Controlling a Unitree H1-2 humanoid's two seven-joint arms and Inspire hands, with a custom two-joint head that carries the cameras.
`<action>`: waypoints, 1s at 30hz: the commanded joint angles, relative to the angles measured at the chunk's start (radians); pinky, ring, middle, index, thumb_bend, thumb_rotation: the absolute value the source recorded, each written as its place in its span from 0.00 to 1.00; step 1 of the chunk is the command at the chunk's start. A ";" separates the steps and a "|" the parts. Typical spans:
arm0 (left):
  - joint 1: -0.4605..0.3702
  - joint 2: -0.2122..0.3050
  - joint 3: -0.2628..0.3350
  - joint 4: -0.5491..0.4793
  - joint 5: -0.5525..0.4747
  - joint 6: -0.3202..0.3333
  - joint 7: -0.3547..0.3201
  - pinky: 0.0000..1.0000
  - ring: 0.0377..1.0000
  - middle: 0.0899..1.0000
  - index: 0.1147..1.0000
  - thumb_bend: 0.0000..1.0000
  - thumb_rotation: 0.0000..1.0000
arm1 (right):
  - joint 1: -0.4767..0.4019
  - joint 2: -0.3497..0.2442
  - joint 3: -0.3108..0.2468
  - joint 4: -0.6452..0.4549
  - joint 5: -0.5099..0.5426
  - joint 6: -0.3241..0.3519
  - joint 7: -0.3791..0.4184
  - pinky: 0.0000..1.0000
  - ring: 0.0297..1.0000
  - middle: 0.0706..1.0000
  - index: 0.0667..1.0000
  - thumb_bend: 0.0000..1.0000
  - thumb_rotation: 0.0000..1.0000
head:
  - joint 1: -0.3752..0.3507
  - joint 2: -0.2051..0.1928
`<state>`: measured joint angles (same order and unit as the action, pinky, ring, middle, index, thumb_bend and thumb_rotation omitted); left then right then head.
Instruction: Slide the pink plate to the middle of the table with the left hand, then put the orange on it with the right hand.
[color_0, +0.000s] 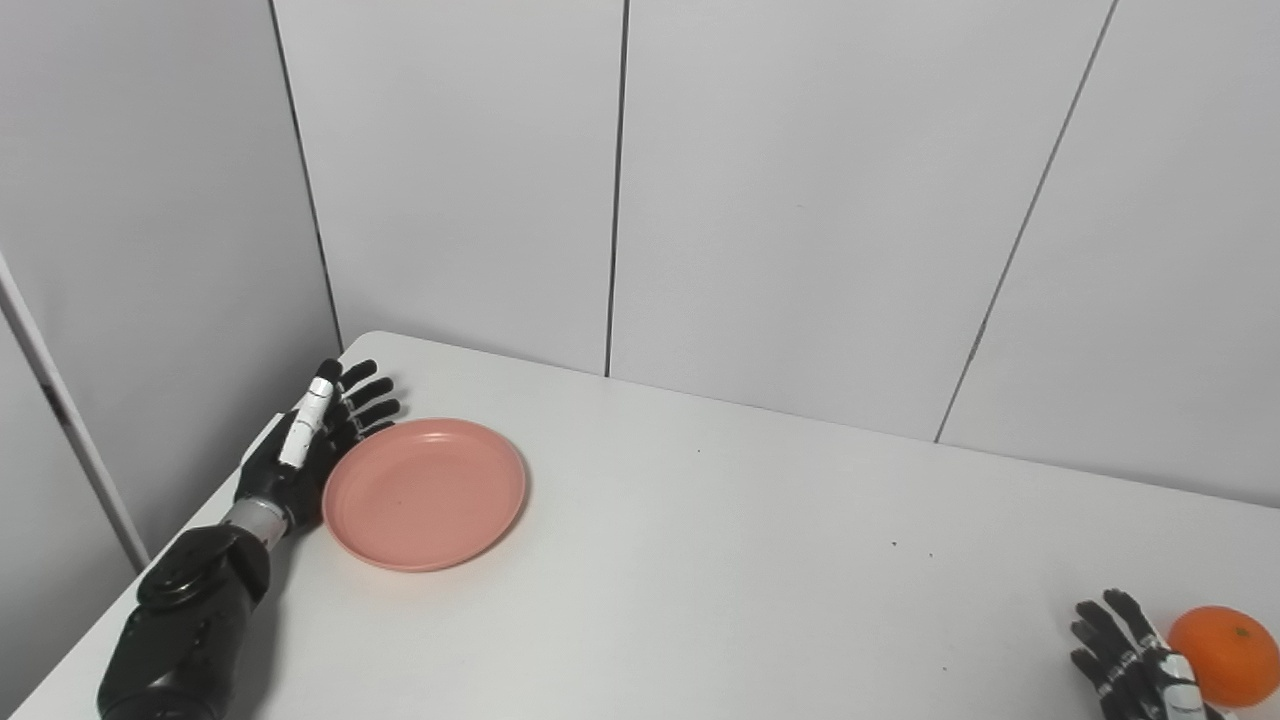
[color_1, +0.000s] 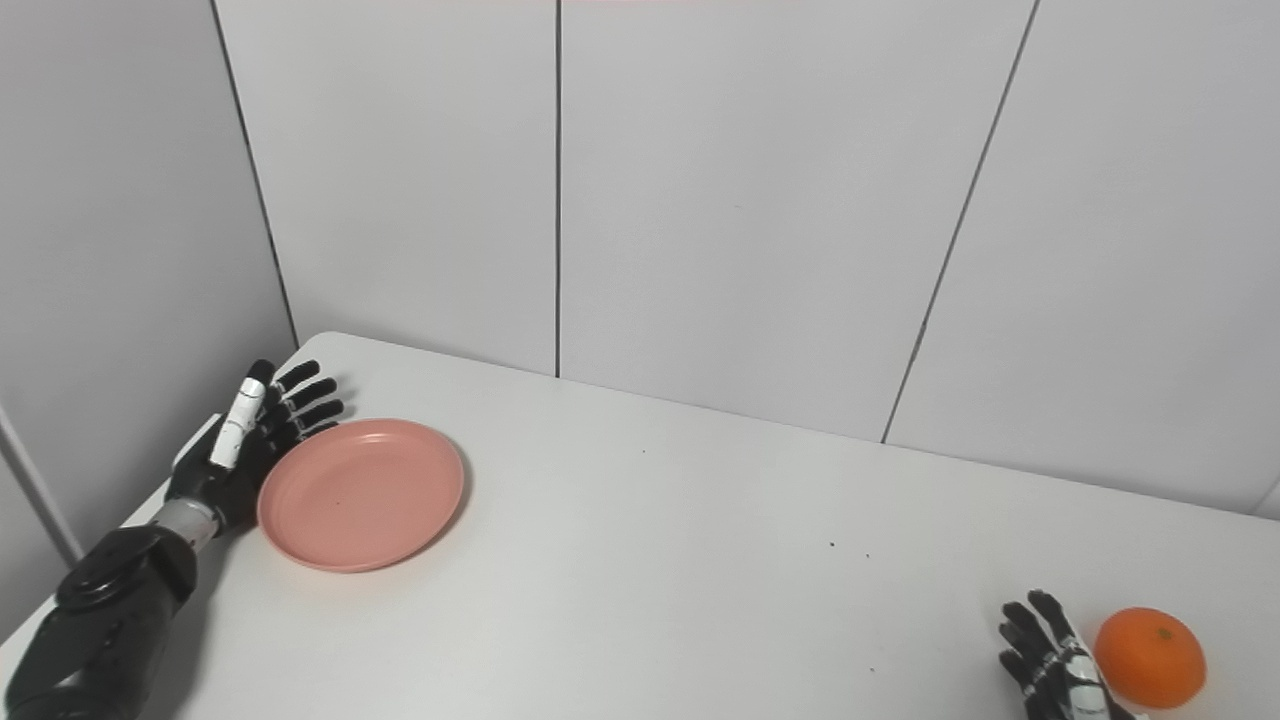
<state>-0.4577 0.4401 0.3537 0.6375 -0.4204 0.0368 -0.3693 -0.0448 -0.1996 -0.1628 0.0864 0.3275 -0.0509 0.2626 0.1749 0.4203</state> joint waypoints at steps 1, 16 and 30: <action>-0.002 0.003 0.007 -0.038 -0.021 0.018 0.006 0.90 0.85 0.86 0.85 0.81 0.78 | 0.104 0.048 0.021 0.065 0.012 0.023 0.003 0.96 0.93 0.89 0.92 0.82 0.90 | 0.000 0.003; 0.074 -0.134 0.028 -0.178 -0.068 0.064 0.091 0.84 0.84 0.83 0.88 0.85 0.74 | 0.112 0.046 0.022 0.034 0.013 0.050 -0.008 0.96 0.93 0.89 0.92 0.82 0.88 | -0.005 0.012; 0.084 -0.226 -0.014 -0.227 -0.055 0.055 0.150 0.73 0.76 0.77 0.82 0.89 0.69 | 0.118 0.046 0.025 0.022 0.012 0.044 -0.008 0.97 0.93 0.89 0.92 0.80 0.88 | -0.013 0.020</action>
<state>-0.3788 0.2318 0.3538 0.4145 -0.4839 0.0675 -0.2369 -0.0169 -0.1956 -0.1556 0.0496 0.3295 -0.0374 0.2556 0.1611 0.4387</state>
